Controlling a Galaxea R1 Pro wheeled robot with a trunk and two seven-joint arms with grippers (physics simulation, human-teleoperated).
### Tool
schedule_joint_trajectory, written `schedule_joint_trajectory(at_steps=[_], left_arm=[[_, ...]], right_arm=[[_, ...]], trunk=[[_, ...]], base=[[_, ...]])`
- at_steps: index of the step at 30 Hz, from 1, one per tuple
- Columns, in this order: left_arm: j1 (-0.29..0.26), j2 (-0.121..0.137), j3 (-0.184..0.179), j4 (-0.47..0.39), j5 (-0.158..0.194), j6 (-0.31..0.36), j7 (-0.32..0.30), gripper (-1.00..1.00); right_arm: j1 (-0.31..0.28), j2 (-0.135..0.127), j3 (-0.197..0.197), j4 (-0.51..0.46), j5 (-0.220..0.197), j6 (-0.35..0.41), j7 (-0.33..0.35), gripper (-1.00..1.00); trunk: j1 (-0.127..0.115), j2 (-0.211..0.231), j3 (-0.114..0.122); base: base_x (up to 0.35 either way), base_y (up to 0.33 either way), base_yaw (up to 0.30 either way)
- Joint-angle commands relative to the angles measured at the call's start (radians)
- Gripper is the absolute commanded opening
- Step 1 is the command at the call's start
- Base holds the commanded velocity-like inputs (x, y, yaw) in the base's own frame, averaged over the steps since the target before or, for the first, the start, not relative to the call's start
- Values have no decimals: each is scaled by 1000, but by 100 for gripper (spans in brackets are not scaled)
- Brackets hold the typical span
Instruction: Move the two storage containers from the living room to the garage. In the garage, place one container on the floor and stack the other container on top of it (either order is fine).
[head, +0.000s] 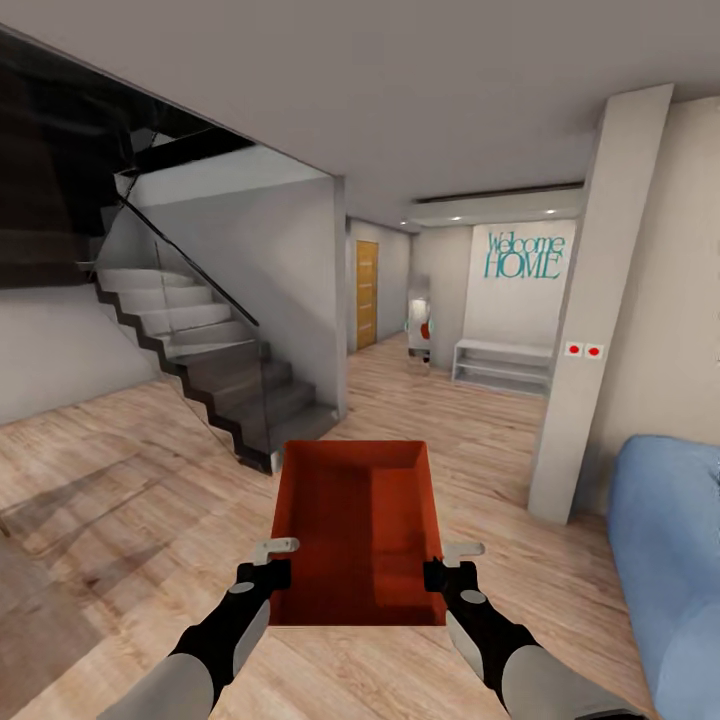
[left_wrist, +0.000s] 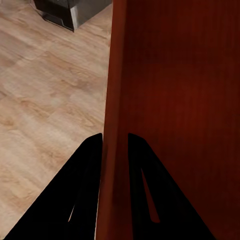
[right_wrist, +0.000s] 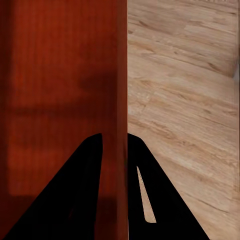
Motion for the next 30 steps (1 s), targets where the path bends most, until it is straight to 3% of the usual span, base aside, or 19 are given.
schedule_joint_trajectory(at_steps=[1,26,30], left_arm=[[-1,-1,21,-6,57,7,43,-100],[-1,-1,21,-6,57,8,42,-100],[-1,-1,21,-6,57,8,43,-100]], right_arm=[[0,1,4,2,-9,-1,-4,-100],[0,1,3,3,-9,-1,-2,-100],[0,1,3,3,-9,-1,-2,-100]], trunk=[[1,-1,0],[1,-1,0],[1,-1,0]], base=[[323,0,-158],[323,0,-230],[323,0,-71]])
